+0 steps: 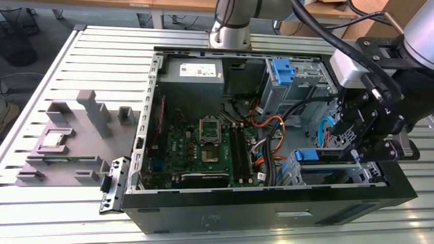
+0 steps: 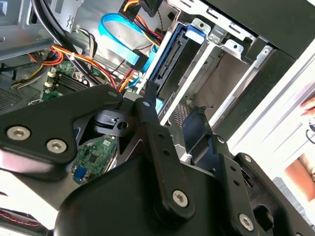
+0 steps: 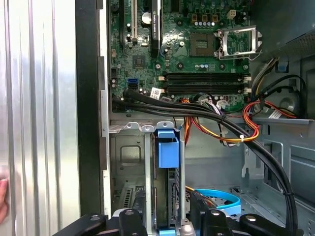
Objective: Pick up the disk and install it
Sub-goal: 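Insert the first disk wire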
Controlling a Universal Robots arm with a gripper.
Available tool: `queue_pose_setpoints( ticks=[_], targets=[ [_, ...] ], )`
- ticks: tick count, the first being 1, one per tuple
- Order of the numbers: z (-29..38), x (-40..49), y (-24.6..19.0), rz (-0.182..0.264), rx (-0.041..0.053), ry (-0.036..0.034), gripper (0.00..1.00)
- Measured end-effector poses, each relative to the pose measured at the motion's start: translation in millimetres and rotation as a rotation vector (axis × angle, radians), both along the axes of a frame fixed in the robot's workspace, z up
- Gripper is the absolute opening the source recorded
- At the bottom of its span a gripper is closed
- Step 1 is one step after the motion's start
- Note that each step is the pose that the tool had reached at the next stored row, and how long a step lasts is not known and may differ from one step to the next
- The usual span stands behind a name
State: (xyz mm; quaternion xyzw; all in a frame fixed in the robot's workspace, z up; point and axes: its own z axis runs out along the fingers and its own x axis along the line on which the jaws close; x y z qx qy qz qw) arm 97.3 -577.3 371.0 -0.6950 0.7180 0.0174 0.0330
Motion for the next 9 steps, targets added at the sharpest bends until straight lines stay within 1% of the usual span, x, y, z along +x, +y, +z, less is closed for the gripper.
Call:
queue_pose_setpoints(
  ticks=[5, 9],
  targets=[
    [0.8, 0.0, 0.1, 0.0, 0.0, 0.0002, 0.49],
    [0.8, 0.0, 1.2, 0.0, -0.0001, 0.0002, 0.49]
  ],
)
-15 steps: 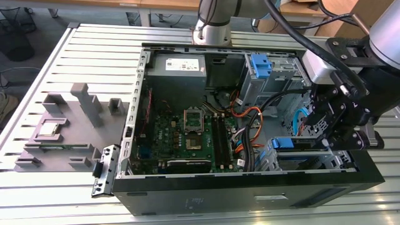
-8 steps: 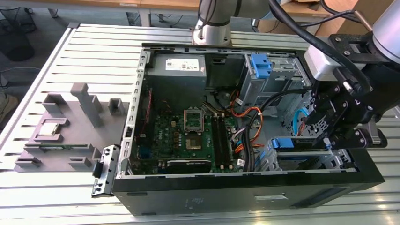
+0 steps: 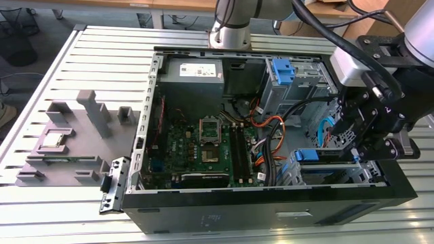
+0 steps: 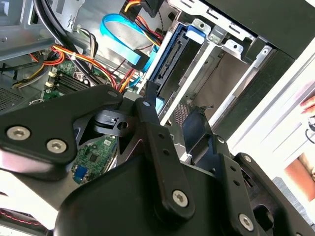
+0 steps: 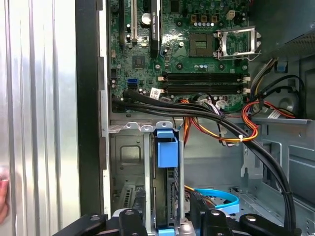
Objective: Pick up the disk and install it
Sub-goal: 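Insert the first disk wire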
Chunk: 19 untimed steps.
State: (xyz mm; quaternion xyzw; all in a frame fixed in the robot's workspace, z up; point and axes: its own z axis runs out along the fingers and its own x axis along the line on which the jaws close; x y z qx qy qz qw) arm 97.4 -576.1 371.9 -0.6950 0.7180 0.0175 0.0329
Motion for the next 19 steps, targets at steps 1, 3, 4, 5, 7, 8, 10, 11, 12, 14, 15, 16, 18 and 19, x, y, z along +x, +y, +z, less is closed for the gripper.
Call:
queue_pose_setpoints(
  ticks=[1, 3, 4, 5, 7, 8, 10, 11, 12, 14, 15, 16, 18, 19],
  targets=[
    [0.0, 0.0, 0.5, 0.0, 0.0, 0.0, 0.49],
    [-0.1, 0.0, 1.4, 0.0, 0.0001, 0.0, 0.49],
    [-0.2, 0.0, 2.0, 0.0, 0.0002, 0.0, 0.49],
    [-0.2, 0.0, 2.5, 0.0, 0.0001, 0.0, 0.49],
    [-0.3, 0.0, 4.0, 0.0, 0.0002, 0.0, 0.49],
    [-0.3, 0.0, 4.8, 0.0, 0.0001, 0.0, 0.49],
    [-0.3, 0.0, 6.7, 0.0, 0.0, 0.0, 0.49],
    [-0.4, 0.0, 7.6, 0.0, 0.0002, 0.0, 0.49],
    [-0.4, 0.0, 8.6, 0.0, 0.0001, 0.0, 0.49],
    [-0.6, 0.0, 10.6, 0.0, 0.0002, 0.0, 0.49],
    [-0.6, 0.0, 11.7, 0.0, 0.0001, 0.0, 0.49],
    [-0.6, 0.0, 12.8, 0.0, 0.0002, 0.0, 0.49],
    [-0.7, 0.0, 14.9, 0.0, 0.0, 0.0, 0.49],
    [-0.7, 0.0, 15.9, 0.0, 0.0001, 0.0, 0.49]
  ],
)
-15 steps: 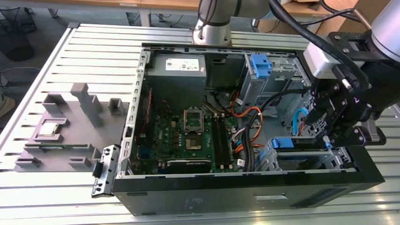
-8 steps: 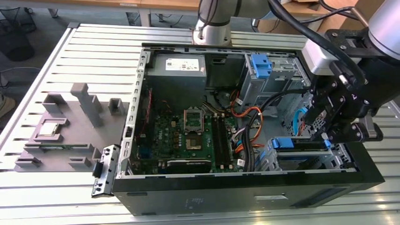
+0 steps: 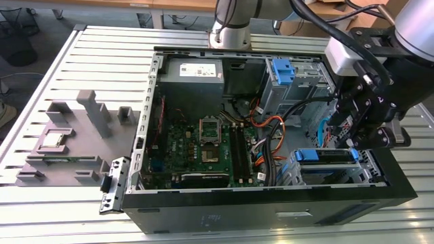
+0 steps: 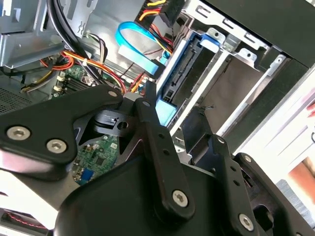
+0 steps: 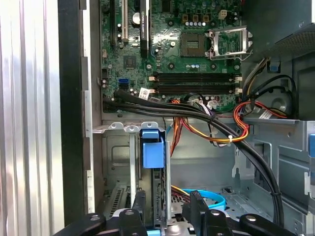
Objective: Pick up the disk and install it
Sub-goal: 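Insert the first disk wire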
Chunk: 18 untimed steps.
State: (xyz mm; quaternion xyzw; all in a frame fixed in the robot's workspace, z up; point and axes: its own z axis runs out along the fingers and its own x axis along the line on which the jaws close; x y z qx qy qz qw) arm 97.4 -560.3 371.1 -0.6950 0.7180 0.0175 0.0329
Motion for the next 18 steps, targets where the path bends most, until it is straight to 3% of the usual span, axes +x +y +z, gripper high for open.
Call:
queue_pose_setpoints(
  ticks=[14, 18],
  targets=[
    [-0.8, 0.0, 15.3, 0.0, 0.0002, 0.0, 0.49],
    [-1.1, 2.0, 16.7, 0.0, 0.0002, 0.0001, 0.49]
  ],
)
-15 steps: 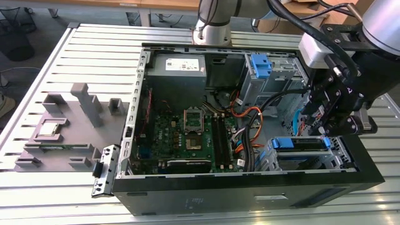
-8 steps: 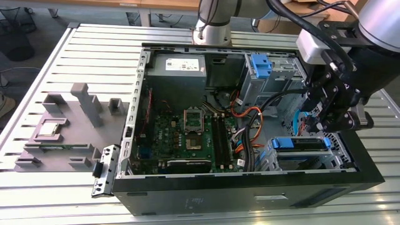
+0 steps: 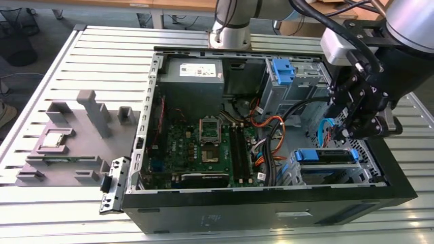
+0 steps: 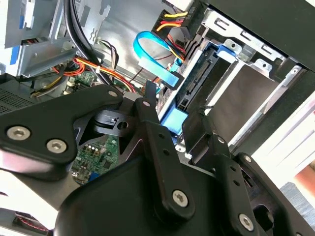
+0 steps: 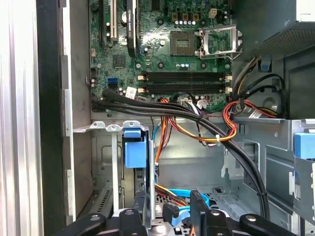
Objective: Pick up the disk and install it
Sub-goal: 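Insert the first disk wire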
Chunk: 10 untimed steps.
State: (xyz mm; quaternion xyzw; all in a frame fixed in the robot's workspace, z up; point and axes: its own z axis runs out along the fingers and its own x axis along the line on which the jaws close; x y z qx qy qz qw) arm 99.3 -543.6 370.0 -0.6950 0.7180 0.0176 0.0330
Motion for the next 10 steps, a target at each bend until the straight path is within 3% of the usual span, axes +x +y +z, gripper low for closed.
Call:
queue_pose_setpoints(
  ticks=[7, 10],
  targets=[
    [-1.0, 7.5, 0.1, 0.0, -0.0016, 0.0019, 0.49],
    [-2.0, 8.3, 0.1, 0.0, -0.0073, 0.0041, 0.49]
  ],
)
